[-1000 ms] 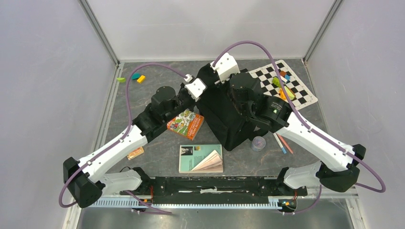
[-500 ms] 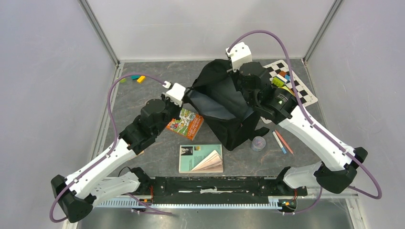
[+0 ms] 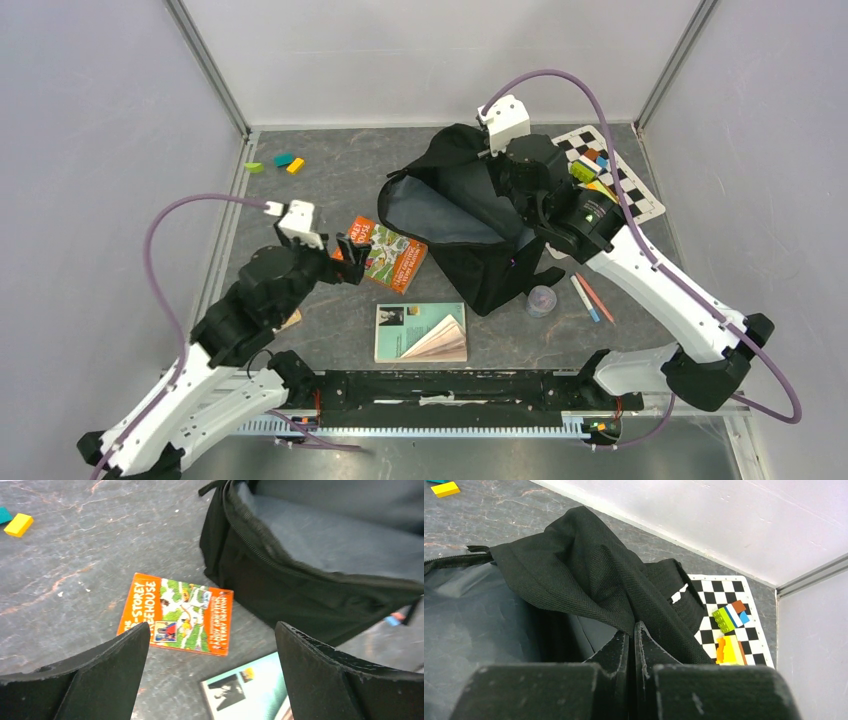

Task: Pack the student bag
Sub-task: Place the student bag at the center of the board.

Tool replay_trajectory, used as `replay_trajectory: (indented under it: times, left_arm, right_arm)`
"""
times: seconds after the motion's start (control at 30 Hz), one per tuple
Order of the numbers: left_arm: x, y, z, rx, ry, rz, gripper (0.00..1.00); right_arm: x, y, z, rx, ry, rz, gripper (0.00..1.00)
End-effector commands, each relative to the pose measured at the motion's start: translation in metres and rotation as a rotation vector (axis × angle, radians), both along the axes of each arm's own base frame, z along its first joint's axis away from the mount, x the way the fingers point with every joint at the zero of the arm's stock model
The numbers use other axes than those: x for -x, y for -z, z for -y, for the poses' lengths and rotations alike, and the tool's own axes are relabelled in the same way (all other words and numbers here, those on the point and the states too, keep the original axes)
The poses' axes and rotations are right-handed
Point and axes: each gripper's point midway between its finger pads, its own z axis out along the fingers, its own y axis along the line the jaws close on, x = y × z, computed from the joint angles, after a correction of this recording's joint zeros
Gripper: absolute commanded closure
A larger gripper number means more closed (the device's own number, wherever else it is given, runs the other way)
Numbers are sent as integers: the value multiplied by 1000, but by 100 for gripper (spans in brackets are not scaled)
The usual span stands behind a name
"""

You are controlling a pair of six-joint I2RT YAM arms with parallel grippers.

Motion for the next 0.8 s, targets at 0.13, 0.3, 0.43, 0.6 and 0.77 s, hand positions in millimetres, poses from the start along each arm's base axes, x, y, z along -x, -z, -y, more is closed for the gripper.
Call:
replay_trajectory:
  times: [0.13,0.3,0.43,0.6,0.77]
  left_arm:
    - [39,-60,23,509,48,-157,0]
    - [39,-82,63,780,177,-198,0]
    - [27,-90,87,898,231,-211,0]
    - [8,-70,108,917,216,-274,0]
    - [-5,-55,113,959,182,-285,0]
  right_arm:
    - [6,8,1,-38,-12,-9,100]
    - [8,9,0,-41,-22,-12,100]
    - [10,9,2,-43,-25,-11,100]
    - [13,7,3,-52,-34,-7,100]
    - [16,7,3,-82,-34,-10,100]
